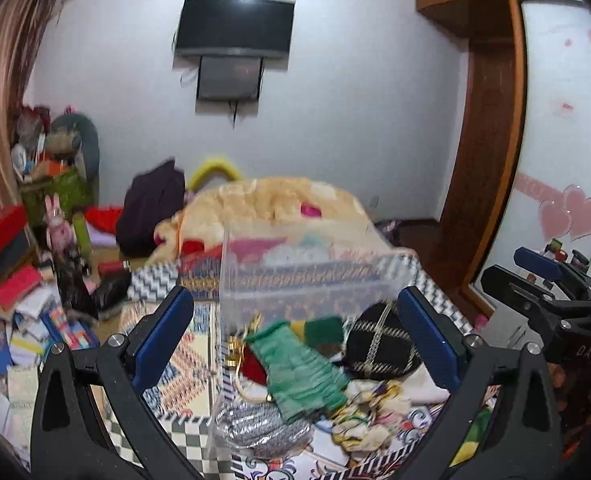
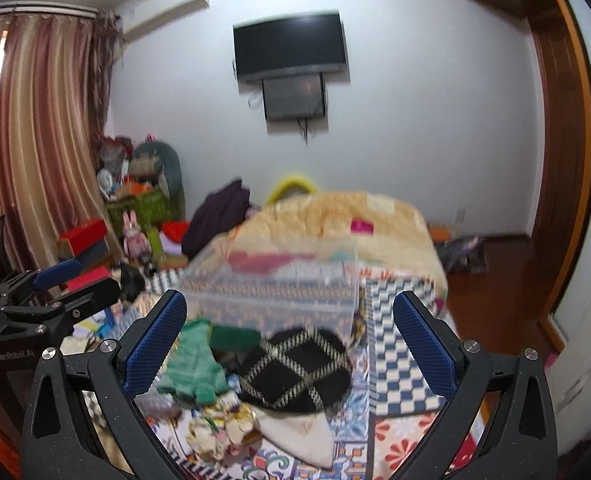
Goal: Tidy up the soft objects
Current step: 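Grasp the green knit glove with the left tool while the right tool grasps the black chain-pattern cap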
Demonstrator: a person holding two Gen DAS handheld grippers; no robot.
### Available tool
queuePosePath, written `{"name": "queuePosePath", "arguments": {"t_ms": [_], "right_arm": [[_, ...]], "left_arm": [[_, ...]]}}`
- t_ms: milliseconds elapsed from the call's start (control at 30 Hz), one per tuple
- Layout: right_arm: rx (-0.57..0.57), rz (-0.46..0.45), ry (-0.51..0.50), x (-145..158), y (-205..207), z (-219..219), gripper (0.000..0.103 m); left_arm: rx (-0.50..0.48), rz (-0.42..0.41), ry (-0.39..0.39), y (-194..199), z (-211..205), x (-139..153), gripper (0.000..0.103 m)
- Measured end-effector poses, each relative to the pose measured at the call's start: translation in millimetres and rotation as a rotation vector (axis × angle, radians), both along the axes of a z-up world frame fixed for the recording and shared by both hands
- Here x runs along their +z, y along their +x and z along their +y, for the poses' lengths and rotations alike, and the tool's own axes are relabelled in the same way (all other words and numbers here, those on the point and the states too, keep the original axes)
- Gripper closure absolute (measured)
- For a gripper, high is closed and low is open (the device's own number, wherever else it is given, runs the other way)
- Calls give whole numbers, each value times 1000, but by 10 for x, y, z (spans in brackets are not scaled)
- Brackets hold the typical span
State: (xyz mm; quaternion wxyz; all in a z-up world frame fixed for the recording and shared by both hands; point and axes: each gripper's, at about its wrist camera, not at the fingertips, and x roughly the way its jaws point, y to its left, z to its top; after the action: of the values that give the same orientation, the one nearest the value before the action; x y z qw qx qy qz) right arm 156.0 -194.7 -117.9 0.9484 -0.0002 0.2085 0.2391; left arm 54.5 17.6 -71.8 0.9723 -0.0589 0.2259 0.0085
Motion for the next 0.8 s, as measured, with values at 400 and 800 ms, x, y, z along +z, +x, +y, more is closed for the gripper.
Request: {"name": "queuePosePath", "arguments": {"t_ms": [400, 800], "right_arm": [[7, 240, -33, -607, 414, -18, 0], [69, 389, -15, -930, 607, 137, 9]], "left_arm": [[44, 187, -82, 427, 208, -725, 1], [-37, 288, -158, 573, 249, -1103, 42]]}}
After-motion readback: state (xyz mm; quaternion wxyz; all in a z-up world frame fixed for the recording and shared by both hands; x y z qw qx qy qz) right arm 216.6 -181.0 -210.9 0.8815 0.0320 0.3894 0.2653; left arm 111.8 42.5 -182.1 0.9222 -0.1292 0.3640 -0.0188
